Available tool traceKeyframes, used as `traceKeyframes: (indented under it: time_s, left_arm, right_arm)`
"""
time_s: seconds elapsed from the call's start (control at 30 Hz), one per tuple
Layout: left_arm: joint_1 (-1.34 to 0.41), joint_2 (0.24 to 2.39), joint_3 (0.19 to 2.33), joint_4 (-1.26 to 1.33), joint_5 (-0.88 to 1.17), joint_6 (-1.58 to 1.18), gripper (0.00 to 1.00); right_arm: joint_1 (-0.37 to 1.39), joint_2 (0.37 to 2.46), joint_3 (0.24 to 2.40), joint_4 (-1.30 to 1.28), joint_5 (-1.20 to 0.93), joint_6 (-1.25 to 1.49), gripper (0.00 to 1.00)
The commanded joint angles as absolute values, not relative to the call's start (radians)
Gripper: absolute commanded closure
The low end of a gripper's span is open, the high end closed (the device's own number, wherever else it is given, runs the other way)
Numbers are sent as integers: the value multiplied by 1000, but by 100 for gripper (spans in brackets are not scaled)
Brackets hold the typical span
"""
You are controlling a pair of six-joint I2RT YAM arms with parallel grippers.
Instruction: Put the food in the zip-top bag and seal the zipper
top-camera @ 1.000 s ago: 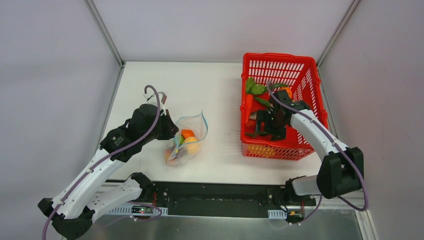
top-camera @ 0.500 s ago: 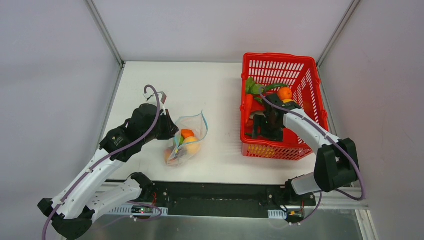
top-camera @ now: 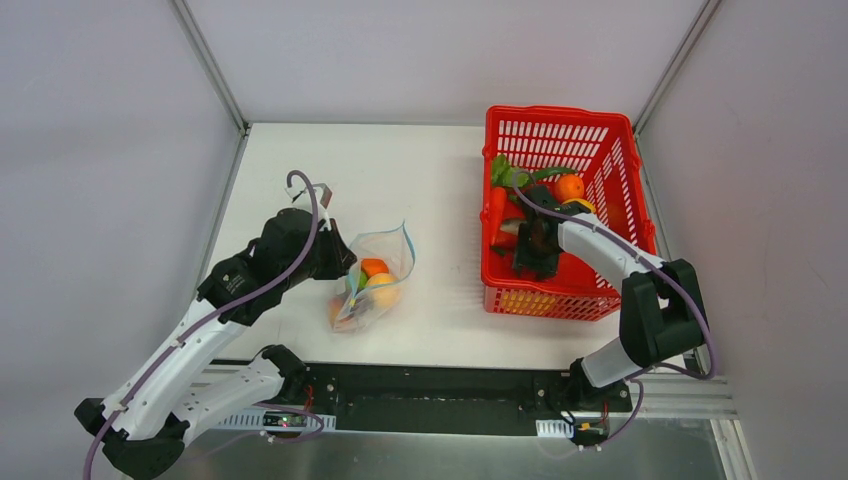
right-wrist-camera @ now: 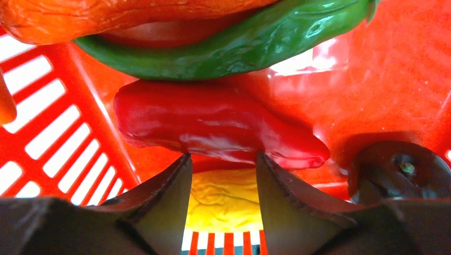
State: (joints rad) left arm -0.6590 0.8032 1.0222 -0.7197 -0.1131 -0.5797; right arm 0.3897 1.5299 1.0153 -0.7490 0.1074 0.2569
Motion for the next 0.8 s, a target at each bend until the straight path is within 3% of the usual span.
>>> traceKeyframes:
  time_s: [0.0,0.17,0.33,0.47,0.77]
  left_arm:
    - [-649,784,1040,-721,-130,-564,100]
    - [-649,782,1033,-712,-129,-571,100]
    - [-649,783,1027,-710,-131,-570,100]
    - [-649,791,1032,-709,-121,-571,100]
    - [-649,809,1053,-719,-110,-555,100]
  right_arm:
    - [378,1513,1013,-614,168,351,53]
    - [339,1454,956,-483,106,412,53]
    - [338,1366,964,-478,-49,298,32]
    - [338,1337,953,-477,-18,224,25]
    - [383,1409,859,-363,82,-9,22]
